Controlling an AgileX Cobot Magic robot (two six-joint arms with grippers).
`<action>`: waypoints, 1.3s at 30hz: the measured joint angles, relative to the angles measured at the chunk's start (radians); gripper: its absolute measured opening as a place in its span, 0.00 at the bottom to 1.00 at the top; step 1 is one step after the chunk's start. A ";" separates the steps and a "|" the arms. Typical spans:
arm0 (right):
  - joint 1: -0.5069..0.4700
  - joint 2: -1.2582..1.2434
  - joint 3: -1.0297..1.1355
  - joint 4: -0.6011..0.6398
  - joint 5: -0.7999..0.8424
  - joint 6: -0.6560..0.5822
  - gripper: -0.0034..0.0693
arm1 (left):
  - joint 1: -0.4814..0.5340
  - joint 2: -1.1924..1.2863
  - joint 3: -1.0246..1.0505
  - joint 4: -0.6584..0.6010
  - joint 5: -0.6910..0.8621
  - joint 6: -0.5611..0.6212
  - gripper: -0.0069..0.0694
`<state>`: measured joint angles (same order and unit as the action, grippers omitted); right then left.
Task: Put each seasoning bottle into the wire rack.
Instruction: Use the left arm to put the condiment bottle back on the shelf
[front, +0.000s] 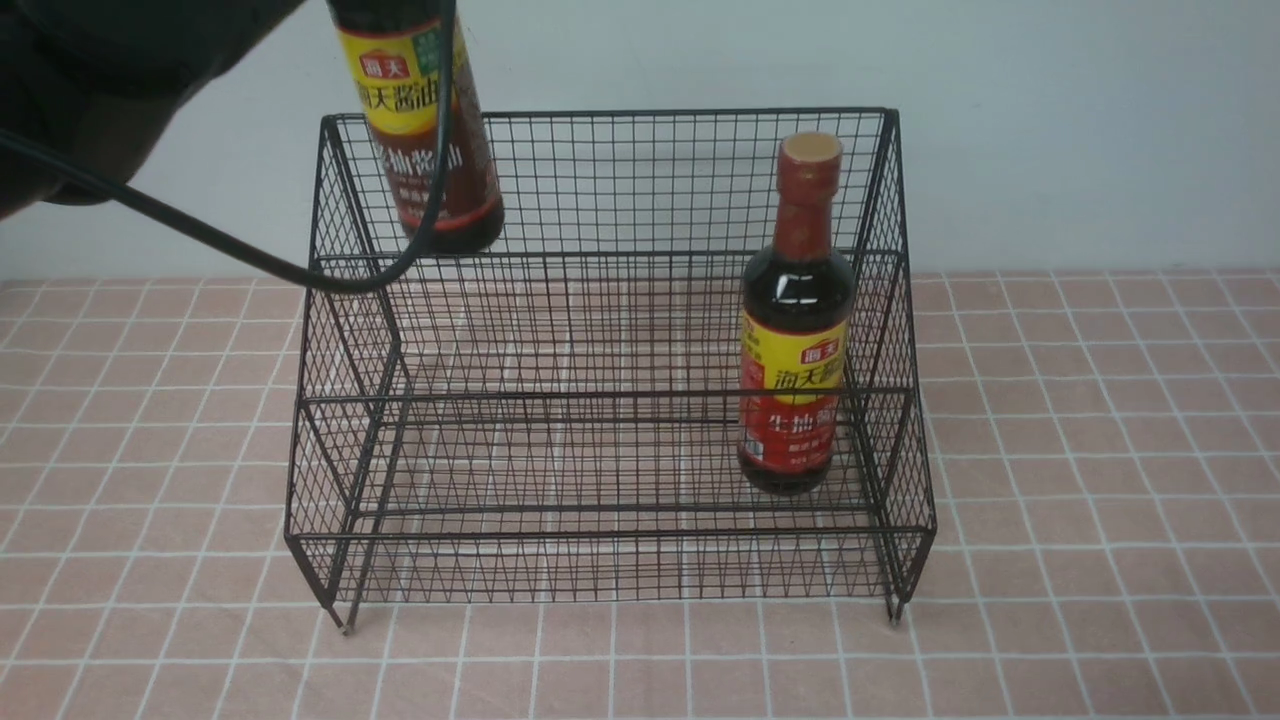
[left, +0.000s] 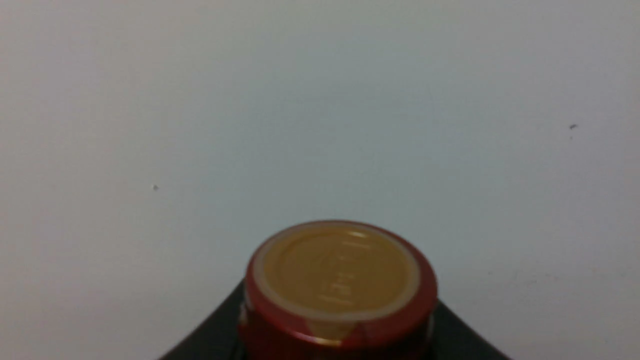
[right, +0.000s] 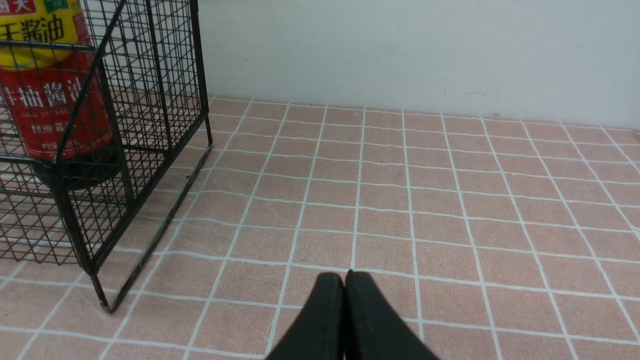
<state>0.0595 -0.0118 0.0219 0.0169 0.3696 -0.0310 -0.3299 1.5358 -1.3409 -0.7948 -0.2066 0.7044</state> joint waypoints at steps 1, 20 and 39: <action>0.000 0.000 0.000 0.000 0.000 0.000 0.03 | 0.000 0.001 0.000 0.001 0.003 0.000 0.43; 0.000 0.000 0.000 0.000 0.000 0.000 0.03 | 0.000 0.175 0.000 0.020 0.267 0.041 0.43; 0.000 0.000 0.000 0.000 0.000 0.000 0.03 | 0.000 0.036 -0.017 0.038 0.428 0.048 0.65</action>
<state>0.0595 -0.0118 0.0219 0.0166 0.3696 -0.0310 -0.3299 1.5715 -1.3582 -0.7572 0.2211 0.7526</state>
